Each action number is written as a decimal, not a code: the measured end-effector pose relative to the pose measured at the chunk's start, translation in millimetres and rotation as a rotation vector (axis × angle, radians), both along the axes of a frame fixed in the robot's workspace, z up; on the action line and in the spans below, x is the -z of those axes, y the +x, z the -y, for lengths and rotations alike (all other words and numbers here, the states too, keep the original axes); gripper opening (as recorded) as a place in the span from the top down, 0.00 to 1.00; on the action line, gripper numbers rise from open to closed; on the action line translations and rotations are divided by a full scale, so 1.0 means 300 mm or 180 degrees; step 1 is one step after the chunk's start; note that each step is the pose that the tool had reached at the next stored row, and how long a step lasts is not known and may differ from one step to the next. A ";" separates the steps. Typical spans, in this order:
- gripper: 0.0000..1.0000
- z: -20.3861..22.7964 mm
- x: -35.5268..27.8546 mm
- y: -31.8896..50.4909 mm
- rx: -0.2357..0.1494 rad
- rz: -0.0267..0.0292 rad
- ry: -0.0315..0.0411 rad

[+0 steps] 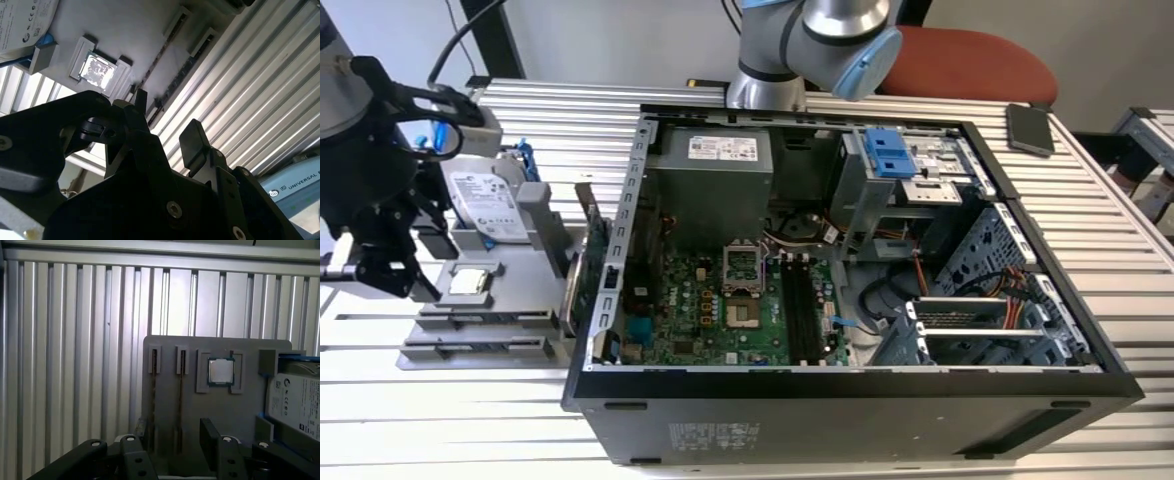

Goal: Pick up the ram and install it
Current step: 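Pick up the ram and move it above insertion slot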

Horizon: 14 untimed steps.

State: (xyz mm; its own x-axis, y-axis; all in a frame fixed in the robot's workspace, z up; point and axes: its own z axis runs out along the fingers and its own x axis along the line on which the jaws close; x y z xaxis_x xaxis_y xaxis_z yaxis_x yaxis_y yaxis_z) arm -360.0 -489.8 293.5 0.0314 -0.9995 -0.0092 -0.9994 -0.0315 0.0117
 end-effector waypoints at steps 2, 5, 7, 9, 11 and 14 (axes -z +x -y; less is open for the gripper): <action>0.00 0.000 0.002 0.000 0.0000 -0.0002 -0.0014; 0.00 0.000 0.008 0.000 0.0001 -0.0002 -0.0034; 0.00 0.000 0.014 0.000 0.0001 -0.0002 -0.0042; 0.00 0.000 0.021 0.000 0.0002 -0.0002 -0.0053; 0.00 0.000 0.027 0.000 0.0003 -0.0002 -0.0074; 0.00 0.000 0.034 0.000 0.0004 -0.0002 -0.0102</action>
